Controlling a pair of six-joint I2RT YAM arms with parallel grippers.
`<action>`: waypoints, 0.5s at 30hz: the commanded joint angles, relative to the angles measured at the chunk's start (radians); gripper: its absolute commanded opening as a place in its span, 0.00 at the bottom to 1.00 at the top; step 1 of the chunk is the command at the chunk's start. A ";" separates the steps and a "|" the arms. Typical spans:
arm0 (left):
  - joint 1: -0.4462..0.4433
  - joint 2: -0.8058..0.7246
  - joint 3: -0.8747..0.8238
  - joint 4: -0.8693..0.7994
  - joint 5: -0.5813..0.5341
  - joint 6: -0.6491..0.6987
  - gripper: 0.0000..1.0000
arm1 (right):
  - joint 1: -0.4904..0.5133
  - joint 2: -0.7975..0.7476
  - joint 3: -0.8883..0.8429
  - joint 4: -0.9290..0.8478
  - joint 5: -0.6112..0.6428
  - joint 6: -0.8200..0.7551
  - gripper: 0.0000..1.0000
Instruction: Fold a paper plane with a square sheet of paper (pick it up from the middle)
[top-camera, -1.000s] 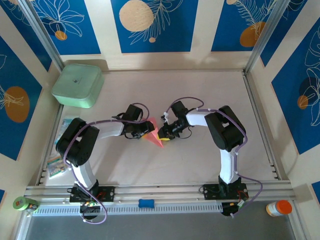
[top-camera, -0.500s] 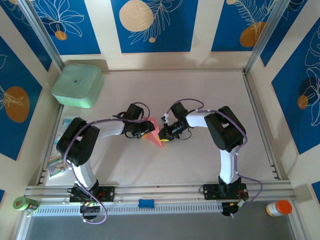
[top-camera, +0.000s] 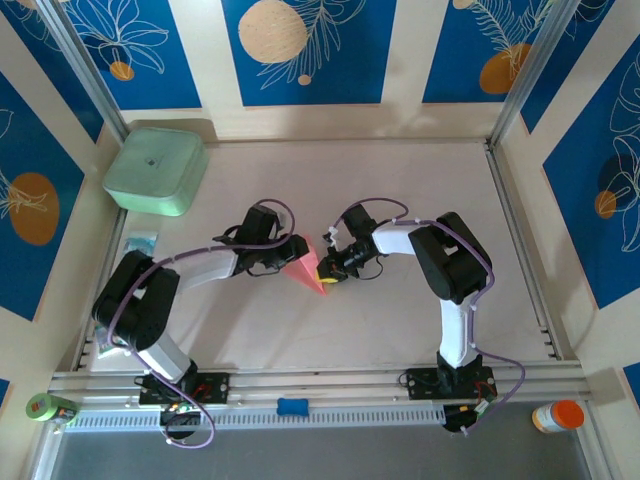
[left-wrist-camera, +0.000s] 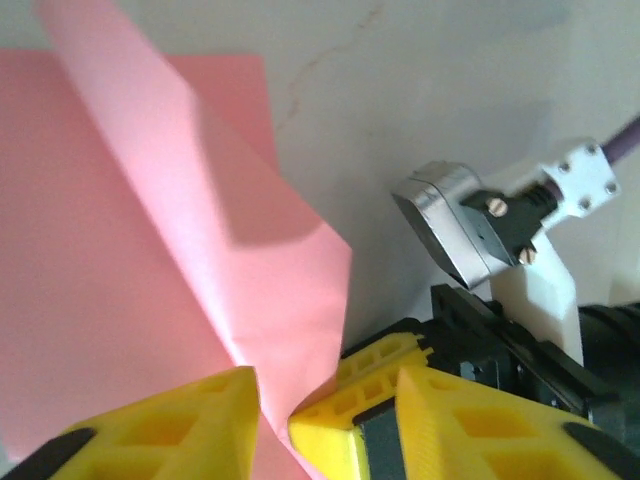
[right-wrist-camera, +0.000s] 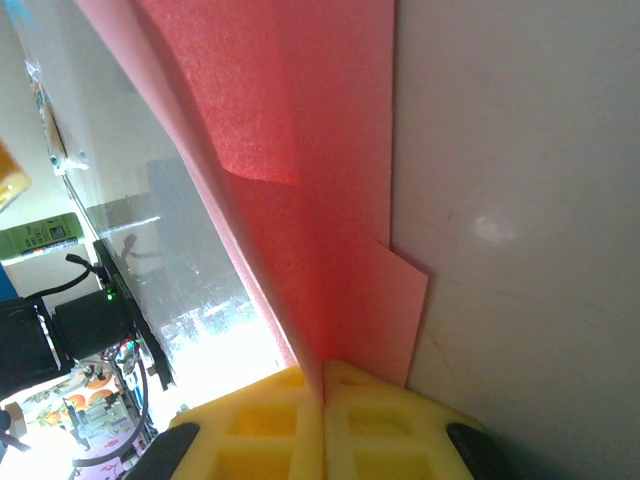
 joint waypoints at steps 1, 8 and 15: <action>0.006 0.044 -0.026 0.143 0.104 -0.011 0.34 | 0.005 0.057 -0.005 -0.087 0.049 -0.001 0.06; 0.010 0.136 -0.035 0.273 0.161 -0.047 0.21 | 0.006 0.060 0.005 -0.098 0.055 -0.006 0.07; 0.020 0.157 -0.073 0.276 0.133 -0.051 0.16 | 0.005 0.062 0.005 -0.102 0.059 -0.012 0.10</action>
